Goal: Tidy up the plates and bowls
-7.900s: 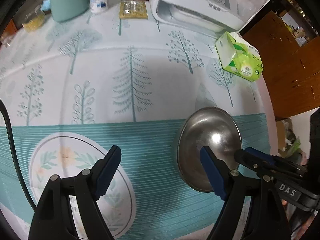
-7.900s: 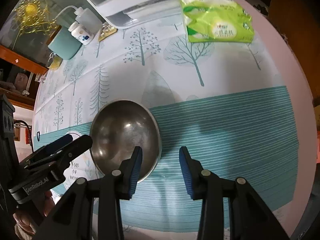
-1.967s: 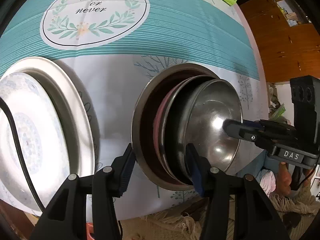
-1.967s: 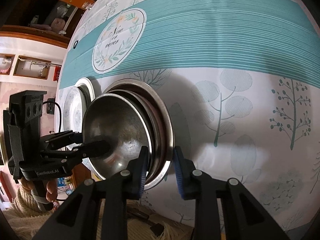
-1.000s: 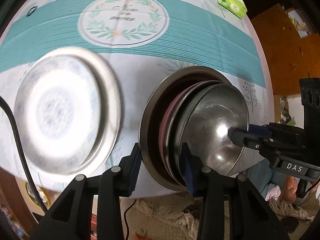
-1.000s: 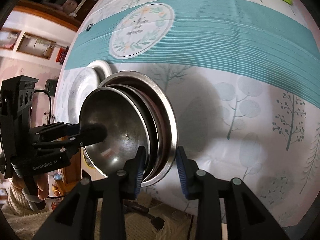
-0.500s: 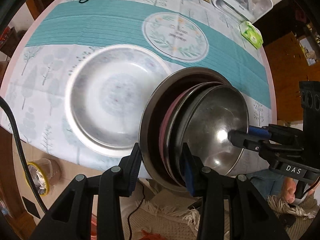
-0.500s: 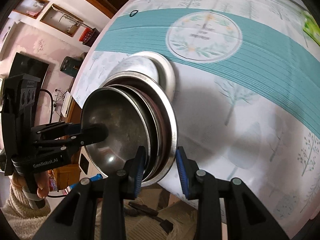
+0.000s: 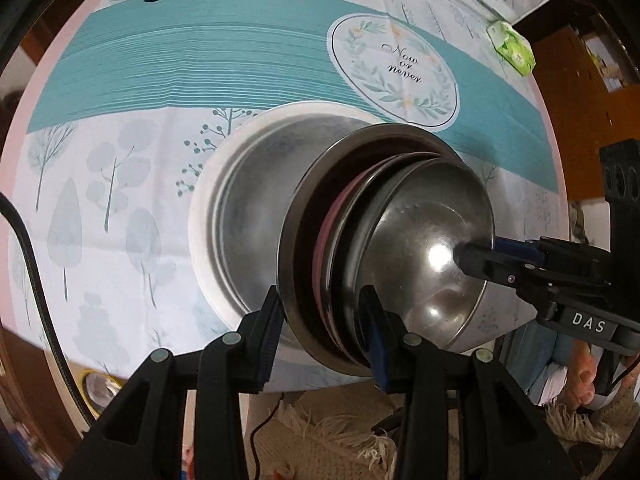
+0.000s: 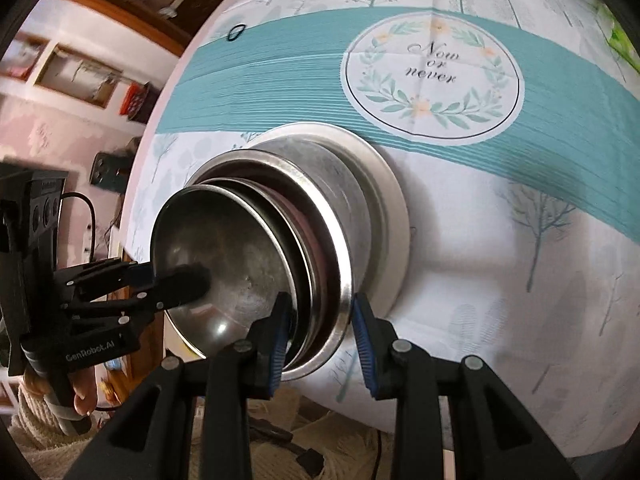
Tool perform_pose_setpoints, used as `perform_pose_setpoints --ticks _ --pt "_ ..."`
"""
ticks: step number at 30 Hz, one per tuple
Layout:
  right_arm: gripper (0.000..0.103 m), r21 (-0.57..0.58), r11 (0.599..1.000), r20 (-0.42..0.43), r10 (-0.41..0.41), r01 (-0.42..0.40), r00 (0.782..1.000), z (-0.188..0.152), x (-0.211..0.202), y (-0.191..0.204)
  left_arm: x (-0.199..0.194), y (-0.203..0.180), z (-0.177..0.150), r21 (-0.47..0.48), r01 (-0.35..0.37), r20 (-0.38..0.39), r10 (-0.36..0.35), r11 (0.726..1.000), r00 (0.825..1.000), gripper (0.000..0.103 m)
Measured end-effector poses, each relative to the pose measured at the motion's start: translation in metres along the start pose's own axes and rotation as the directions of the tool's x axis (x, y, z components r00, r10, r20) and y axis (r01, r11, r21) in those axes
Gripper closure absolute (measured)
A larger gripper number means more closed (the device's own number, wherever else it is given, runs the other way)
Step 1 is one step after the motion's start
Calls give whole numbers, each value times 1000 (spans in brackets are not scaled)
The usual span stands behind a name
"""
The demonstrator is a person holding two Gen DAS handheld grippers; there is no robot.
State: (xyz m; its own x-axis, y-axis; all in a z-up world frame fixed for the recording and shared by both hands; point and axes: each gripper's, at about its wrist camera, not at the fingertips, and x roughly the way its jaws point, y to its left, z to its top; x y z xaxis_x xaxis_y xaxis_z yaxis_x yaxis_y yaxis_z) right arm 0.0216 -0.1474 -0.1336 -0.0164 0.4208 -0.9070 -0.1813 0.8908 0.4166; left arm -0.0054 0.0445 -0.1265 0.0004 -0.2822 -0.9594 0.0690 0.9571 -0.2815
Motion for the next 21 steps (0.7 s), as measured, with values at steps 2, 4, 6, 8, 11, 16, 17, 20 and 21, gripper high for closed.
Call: perform_pose_setpoints --ticks 2,4,6,8,11,16,17,20,21 --pt "72 33 999 -4 -6 6 1000 2 8 1 5 6 6 15 1 -12 -1 1000 1000 66" --pt "72 53 999 -3 -13 14 1000 4 15 4 9 12 9 28 6 -23 -5 1000 1000 66" --pt "72 67 997 -2 -26 26 1000 5 19 6 13 16 13 40 10 -32 -9 999 999 66" --pt "72 86 996 8 -31 31 999 6 22 7 15 18 14 39 22 -35 -20 999 999 66" --pt "72 111 993 22 -31 28 999 10 20 5 16 19 18 43 40 -36 -39 998 999 66" --pt "72 131 990 37 -56 51 998 12 18 3 17 14 22 71 41 -30 -39 997 999 65" --pt "72 135 989 35 -59 54 998 11 18 3 16 14 22 73 44 -32 -42 996 999 65" --pt "72 141 989 34 -59 54 998 9 18 3 17 15 22 73 50 -44 -47 996 998 65" --pt "72 143 988 31 -58 53 998 9 19 2 17 16 22 72 52 -47 -49 996 998 65"
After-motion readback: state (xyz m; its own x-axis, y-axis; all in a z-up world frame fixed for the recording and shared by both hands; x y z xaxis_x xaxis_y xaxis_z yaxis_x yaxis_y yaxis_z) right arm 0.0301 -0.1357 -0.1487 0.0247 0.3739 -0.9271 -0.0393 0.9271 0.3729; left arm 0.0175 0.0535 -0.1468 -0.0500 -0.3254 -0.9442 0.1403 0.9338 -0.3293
